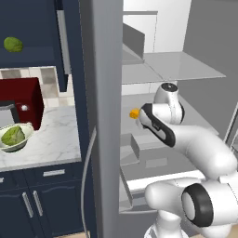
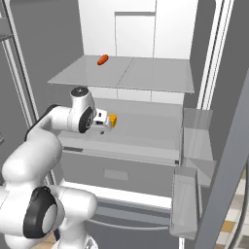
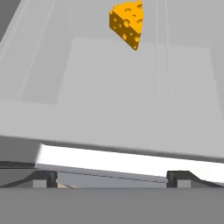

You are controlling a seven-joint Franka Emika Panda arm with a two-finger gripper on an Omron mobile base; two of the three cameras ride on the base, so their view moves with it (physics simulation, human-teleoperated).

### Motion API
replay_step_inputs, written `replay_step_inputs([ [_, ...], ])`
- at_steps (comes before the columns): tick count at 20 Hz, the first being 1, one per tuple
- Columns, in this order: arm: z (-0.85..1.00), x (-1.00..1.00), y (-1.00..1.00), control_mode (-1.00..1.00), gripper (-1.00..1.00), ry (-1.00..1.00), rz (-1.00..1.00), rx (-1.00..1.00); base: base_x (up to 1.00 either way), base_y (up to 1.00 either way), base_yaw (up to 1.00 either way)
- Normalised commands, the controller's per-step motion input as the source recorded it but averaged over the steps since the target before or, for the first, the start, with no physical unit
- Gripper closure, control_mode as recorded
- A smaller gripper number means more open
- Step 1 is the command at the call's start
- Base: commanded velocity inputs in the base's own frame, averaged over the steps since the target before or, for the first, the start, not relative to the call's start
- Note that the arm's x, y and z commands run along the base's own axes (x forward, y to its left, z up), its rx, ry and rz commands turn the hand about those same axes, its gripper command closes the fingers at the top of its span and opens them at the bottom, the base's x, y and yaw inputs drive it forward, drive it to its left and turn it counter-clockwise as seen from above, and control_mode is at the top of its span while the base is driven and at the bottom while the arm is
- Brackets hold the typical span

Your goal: Pick the cheese from the fridge and the cheese grater from the cabinet and place them next to the salad bowl.

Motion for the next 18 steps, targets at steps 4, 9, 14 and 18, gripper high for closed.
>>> replay_step_inputs([
  [4,0.00,0.00,-0.19,-1.00,-1.00,0.00,0.00,0.00,0.00,0.00,0.00],
  [9,-0.10,0.10,-0.31,-1.00,-1.00,0.00,0.00,0.00,0.00,0.00,0.00],
  [14,-0.14,0.21,0.04,-1.00,-1.00,0.00,0.00,0.00,0.00,0.00,0.00],
  [18,-0.29,0.49,0.02,-1.00,-1.00,-0.01,0.00,0.00,0.00,0.00,0.00],
])
